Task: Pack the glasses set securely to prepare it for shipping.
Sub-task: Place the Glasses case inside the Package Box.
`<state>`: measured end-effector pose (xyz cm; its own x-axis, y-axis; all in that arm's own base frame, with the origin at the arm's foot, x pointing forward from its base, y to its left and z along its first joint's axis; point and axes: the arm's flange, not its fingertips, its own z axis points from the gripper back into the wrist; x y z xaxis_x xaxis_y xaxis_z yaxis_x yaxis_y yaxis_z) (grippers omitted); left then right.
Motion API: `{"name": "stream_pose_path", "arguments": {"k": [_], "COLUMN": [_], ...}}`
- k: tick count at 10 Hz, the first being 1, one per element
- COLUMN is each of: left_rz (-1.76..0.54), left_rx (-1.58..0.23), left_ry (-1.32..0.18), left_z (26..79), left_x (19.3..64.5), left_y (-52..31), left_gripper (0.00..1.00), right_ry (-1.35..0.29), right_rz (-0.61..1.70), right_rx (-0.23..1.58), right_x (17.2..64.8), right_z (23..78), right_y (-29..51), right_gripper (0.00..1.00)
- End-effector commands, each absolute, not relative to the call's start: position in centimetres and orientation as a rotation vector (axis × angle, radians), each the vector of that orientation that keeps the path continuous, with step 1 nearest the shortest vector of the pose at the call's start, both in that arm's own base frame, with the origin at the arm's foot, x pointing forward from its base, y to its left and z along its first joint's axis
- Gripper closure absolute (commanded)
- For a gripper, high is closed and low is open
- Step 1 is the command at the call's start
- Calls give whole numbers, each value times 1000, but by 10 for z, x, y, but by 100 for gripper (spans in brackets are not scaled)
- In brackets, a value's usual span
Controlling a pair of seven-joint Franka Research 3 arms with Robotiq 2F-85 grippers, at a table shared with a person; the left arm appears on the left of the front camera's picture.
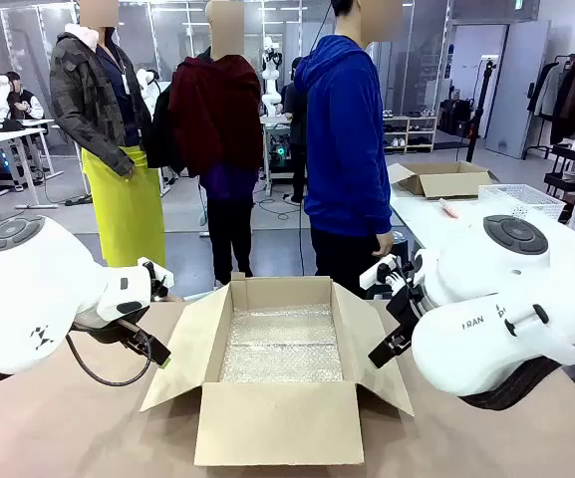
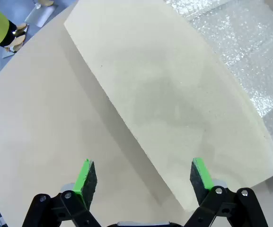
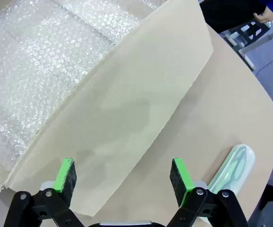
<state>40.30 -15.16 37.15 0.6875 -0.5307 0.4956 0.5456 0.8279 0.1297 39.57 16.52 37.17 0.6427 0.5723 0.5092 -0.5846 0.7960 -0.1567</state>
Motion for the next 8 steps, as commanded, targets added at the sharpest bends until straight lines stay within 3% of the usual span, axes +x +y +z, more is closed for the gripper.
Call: {"name": "stream_pose_path", "arguments": {"k": [1, 8], "left_rz": [-603, -604], "left_rx": [-29, -29], "left_ry": [-546, -546], "left_z": [371, 371], "left_x": [403, 403], "left_y": [-152, -152], "left_gripper": [0, 0], "right_ry": [-572, -572], "right_rz": [659, 660], "right_rx": [23, 22], "right_x": [396, 396], "right_z": [372, 372], "right_y": [165, 165], "right_gripper": [0, 0]}}
